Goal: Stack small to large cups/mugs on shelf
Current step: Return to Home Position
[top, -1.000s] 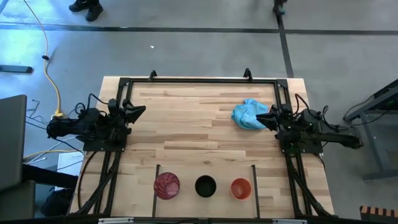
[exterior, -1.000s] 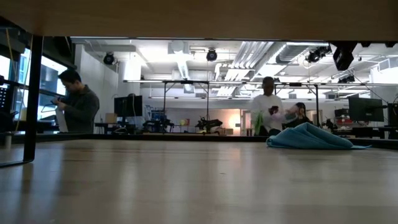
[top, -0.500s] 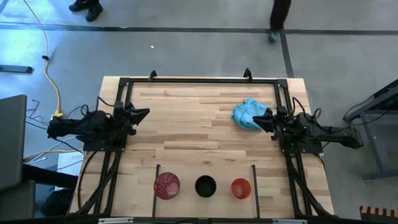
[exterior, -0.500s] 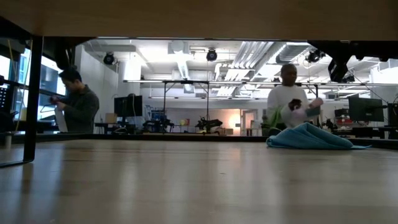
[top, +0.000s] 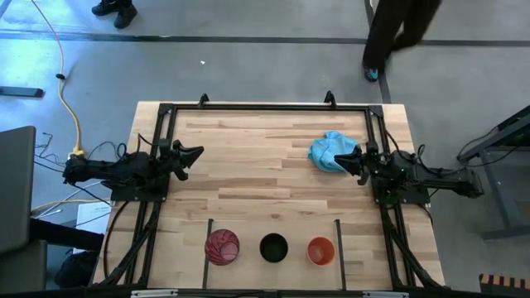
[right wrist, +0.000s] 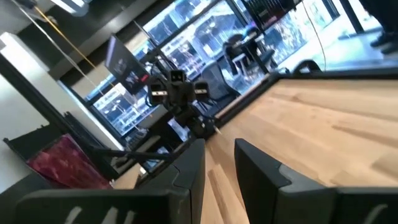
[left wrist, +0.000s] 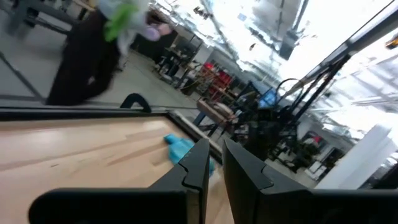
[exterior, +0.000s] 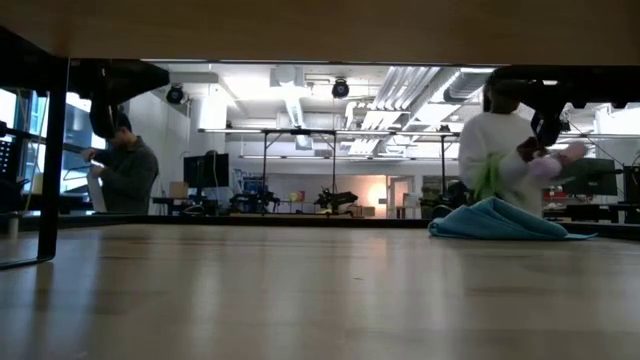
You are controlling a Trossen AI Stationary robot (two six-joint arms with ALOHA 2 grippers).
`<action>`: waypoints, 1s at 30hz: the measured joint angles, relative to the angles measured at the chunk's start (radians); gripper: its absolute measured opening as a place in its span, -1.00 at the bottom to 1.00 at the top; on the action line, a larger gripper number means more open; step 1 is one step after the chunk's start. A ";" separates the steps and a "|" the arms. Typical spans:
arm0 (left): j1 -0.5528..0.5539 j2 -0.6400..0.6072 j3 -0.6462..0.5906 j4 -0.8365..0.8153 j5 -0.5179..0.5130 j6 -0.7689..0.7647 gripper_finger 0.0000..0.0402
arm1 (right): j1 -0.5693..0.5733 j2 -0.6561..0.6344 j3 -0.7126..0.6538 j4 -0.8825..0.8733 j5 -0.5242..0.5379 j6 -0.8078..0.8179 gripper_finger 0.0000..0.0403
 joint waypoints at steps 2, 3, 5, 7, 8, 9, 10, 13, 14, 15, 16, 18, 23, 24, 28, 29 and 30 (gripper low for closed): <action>0.000 0.000 0.000 -0.026 -0.003 -0.002 -0.83 | 0.000 0.000 0.000 -0.015 0.000 0.012 -0.61; 0.000 0.000 0.000 -0.042 -0.003 -0.007 -0.83 | 0.000 0.000 0.000 -0.018 0.000 0.012 -0.61; 0.000 0.003 0.000 -0.062 -0.002 -0.016 -0.83 | 0.000 0.000 0.000 -0.020 0.000 0.005 -0.61; 0.000 0.013 0.000 -0.060 -0.001 -0.017 -0.83 | 0.000 0.000 0.000 -0.041 0.000 -0.007 -0.61; 0.000 0.018 0.000 -0.060 -0.001 -0.017 -0.83 | 0.000 0.000 0.000 -0.055 0.000 -0.007 -0.61; 0.000 0.019 0.000 -0.061 -0.001 -0.018 -0.83 | 0.000 0.000 0.000 -0.070 0.000 -0.007 -0.61; 0.000 0.018 0.000 -0.060 -0.001 -0.018 -0.83 | 0.000 0.000 0.000 -0.086 0.000 -0.007 -0.61; 0.000 0.025 0.000 -0.060 0.000 -0.018 -0.83 | 0.000 0.003 0.001 -0.092 -0.001 -0.008 -0.61; 0.000 0.025 0.000 -0.061 0.000 -0.018 -0.83 | 0.000 0.003 0.001 -0.092 -0.001 -0.009 -0.61; 0.000 0.024 0.000 -0.059 0.000 -0.018 -0.83 | 0.000 0.003 0.001 -0.092 -0.001 -0.010 -0.61; 0.000 0.024 0.000 -0.059 0.001 -0.018 -0.83 | 0.000 0.003 0.001 -0.093 -0.001 -0.015 -0.61; 0.000 0.024 0.000 -0.060 0.000 -0.017 -0.83 | 0.000 0.003 0.001 -0.093 -0.001 -0.038 -0.61; 0.000 0.024 0.000 -0.060 0.010 0.023 -0.83 | 0.000 0.003 0.001 -0.096 -0.012 -0.157 -0.61; 0.000 0.024 0.000 -0.060 0.010 0.036 -0.83 | 0.000 0.003 0.001 -0.098 -0.027 -0.187 -0.61; 0.000 0.024 0.000 -0.060 0.016 0.122 -0.83 | 0.000 0.003 0.002 -0.113 -0.116 -0.275 -0.61; 0.000 0.024 0.000 -0.060 0.020 0.157 -0.83 | 0.000 0.003 0.002 -0.113 -0.129 -0.295 -0.61; 0.000 0.026 0.000 -0.060 0.023 0.201 -0.83 | 0.000 0.003 0.002 -0.111 -0.135 -0.313 -0.61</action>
